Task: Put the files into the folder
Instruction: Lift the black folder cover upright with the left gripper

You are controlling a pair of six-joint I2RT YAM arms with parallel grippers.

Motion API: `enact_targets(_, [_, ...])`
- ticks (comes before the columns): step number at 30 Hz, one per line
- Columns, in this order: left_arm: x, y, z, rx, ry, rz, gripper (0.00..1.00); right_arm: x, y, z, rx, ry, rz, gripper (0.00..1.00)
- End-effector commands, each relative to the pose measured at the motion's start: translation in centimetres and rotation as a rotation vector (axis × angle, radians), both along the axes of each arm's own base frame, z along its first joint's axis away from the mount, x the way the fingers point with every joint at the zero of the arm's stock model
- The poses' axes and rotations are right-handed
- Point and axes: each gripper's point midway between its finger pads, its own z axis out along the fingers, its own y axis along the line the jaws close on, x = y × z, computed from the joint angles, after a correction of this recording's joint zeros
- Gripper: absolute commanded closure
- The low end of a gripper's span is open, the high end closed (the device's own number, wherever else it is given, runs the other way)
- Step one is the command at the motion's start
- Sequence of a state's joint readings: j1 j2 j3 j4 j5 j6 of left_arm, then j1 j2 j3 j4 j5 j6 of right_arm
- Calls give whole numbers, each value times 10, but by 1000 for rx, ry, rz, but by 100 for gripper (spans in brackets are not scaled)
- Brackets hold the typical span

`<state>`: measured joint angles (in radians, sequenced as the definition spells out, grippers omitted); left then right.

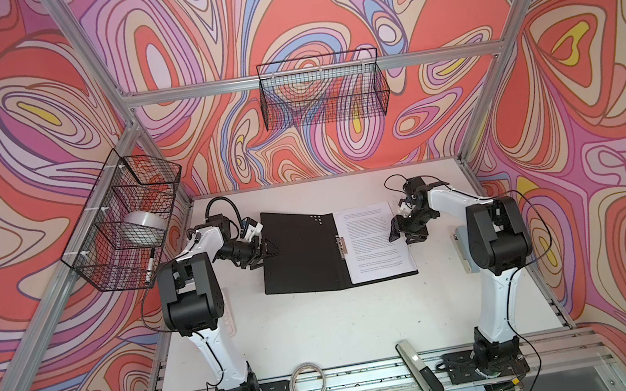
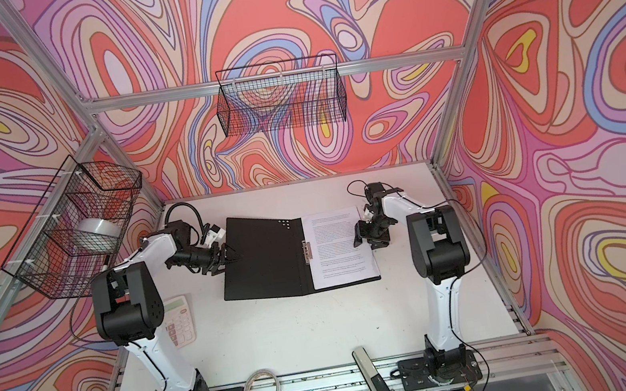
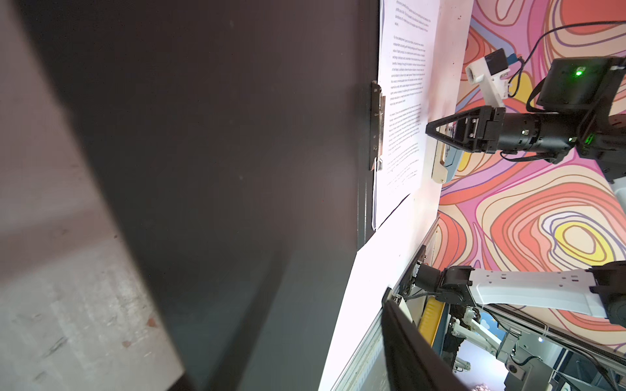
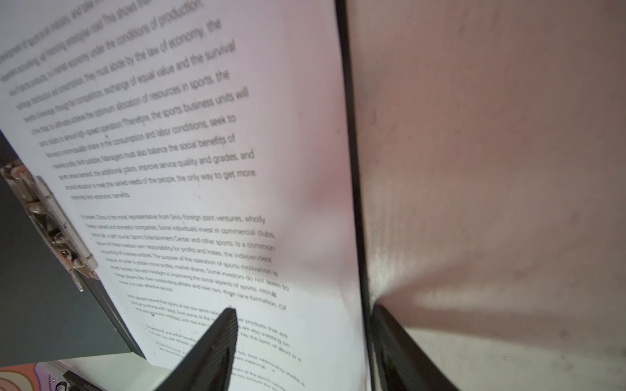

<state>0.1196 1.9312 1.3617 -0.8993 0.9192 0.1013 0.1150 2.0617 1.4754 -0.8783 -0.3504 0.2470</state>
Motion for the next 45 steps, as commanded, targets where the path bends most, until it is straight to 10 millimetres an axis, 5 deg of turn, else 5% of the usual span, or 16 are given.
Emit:
enact_targets(1, [-2, 2, 12, 3, -9, -15, 58, -25, 10, -38, -1, 115, 24, 34])
enact_targets(15, [-2, 5, 34, 22, 14, -19, 100, 7, -2, -6, -44, -12, -25, 33])
enact_targets(29, [0, 24, 66, 177, 2, 15, 100, 29, -5, 40, -40, -142, -61, 33])
enact_targets(45, [-2, 21, 115, 204, 14, -17, 97, 21, 30, 81, 180, -206, -32, 35])
